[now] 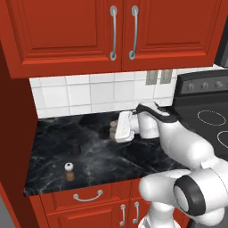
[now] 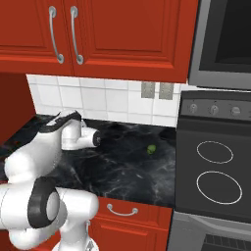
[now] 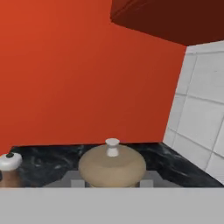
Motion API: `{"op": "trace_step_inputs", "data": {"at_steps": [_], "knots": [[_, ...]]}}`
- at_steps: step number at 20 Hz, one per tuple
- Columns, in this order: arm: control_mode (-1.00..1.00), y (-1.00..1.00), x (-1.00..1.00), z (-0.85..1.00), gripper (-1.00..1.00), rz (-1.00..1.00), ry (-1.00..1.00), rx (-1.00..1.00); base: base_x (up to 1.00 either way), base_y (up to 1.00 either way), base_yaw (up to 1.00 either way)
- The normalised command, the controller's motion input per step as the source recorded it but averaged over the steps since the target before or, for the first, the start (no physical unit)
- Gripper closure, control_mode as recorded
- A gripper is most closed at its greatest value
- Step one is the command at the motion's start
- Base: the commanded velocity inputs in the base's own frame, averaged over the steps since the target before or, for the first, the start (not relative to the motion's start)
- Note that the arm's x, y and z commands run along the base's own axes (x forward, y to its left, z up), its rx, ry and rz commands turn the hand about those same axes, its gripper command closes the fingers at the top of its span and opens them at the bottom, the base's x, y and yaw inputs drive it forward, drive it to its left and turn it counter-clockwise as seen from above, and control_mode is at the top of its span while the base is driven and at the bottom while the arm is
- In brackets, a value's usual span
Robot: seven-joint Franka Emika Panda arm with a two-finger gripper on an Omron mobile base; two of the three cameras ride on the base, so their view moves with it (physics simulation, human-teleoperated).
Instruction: There are various items on the counter. Only move the condiments/shakers into the cabinet.
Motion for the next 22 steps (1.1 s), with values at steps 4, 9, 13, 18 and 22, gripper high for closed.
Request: {"op": "trace_step_inputs", "data": {"at_steps": [4,9,13,18,22], "knots": [[-1.00,-0.48,-1.00,1.00,1.00,-0.07,-0.28,0.13,0.00,0.00,0.00],[-1.00,-0.31,-0.97,1.00,1.00,-0.11,-0.16,0.12,0.00,0.00,0.00],[-1.00,-0.03,-0.60,1.00,1.00,-0.11,-0.02,0.07,0.00,0.00,0.00],[-1.00,0.00,-0.52,1.00,1.00,-0.10,0.03,0.03,0.00,0.00,0.00],[-1.00,-0.02,-0.21,0.29,1.00,-0.09,0.03,0.00,0.00,0.00,0.00]]}}
